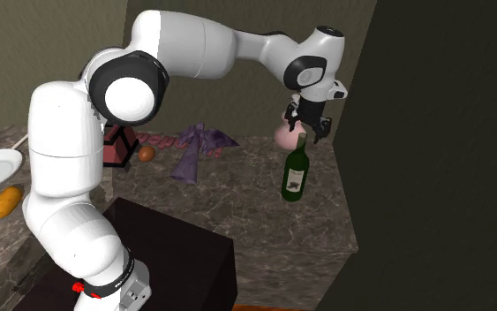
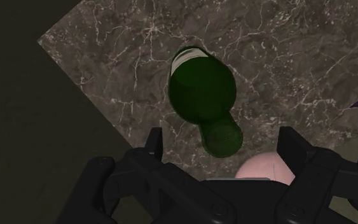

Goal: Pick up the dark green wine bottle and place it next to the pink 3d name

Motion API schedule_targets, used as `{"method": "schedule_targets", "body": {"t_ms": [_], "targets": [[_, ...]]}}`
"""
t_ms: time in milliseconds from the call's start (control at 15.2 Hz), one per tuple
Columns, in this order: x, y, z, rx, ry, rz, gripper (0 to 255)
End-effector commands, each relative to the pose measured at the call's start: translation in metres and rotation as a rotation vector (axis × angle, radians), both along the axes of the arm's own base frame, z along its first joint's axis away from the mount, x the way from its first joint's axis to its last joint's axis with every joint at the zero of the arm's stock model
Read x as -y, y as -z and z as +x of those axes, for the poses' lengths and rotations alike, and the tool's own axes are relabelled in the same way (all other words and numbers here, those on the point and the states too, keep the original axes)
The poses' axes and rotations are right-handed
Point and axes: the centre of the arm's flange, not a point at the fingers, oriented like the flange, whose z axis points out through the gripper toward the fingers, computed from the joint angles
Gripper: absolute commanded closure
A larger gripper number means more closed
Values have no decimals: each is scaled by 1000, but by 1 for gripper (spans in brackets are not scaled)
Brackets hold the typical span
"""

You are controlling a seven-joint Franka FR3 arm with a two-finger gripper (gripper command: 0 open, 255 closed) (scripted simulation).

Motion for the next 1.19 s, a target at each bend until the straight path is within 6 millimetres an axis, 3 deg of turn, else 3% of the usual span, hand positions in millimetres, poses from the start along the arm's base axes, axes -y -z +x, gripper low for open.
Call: {"method": "schedule_targets", "body": {"t_ms": [0,132,660,726,1122], "targets": [[0,11,0,0,0,0,0],[0,25,1,0,0,0,0],[0,25,1,0,0,0,0],[0,25,1,0,0,0,255],[0,24,1,0,0,0,255]]}}
